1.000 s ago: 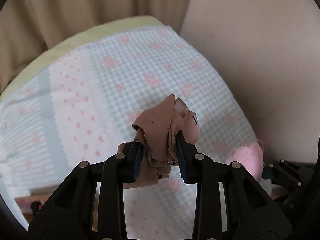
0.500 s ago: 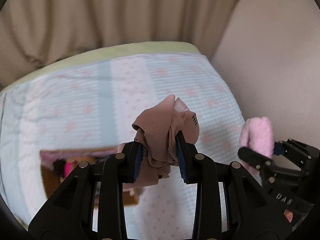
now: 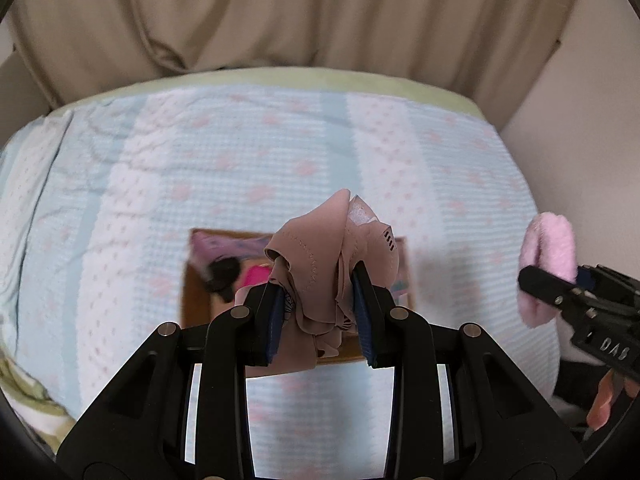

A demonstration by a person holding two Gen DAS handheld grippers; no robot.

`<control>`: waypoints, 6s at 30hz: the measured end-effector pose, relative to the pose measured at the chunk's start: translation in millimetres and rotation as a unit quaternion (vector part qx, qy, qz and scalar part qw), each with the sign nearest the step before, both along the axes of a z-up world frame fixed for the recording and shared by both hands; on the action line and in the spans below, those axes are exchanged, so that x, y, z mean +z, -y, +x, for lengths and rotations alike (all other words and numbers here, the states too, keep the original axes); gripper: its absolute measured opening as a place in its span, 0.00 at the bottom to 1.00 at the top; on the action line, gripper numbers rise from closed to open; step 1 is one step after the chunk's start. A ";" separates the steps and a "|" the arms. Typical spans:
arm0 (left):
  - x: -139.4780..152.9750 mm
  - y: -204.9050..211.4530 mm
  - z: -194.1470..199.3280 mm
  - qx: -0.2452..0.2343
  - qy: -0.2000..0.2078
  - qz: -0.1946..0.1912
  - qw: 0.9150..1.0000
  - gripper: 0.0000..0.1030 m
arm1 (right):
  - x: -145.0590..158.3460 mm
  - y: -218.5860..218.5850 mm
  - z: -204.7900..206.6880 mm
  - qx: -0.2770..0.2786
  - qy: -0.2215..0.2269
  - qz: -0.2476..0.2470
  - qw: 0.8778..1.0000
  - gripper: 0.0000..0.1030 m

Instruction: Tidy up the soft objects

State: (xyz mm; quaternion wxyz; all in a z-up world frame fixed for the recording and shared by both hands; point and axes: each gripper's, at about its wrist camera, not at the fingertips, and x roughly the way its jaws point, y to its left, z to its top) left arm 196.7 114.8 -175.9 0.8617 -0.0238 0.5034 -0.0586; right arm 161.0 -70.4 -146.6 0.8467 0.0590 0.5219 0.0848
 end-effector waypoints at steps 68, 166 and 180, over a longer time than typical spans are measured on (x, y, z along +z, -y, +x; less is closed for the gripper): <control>-67.9 -62.9 10.5 -0.013 -0.019 0.012 1.000 1.00 | -74.2 -68.9 31.4 -0.045 -0.061 -0.006 0.997 0.99; 179.8 17.1 -176.3 0.042 0.297 0.040 0.953 1.00 | 166.9 13.8 -140.4 -0.102 0.241 -0.097 0.960 0.99; 174.3 21.0 -173.1 0.052 0.314 0.051 0.947 1.00 | 161.5 13.3 -128.5 -0.103 0.221 -0.103 0.964 1.00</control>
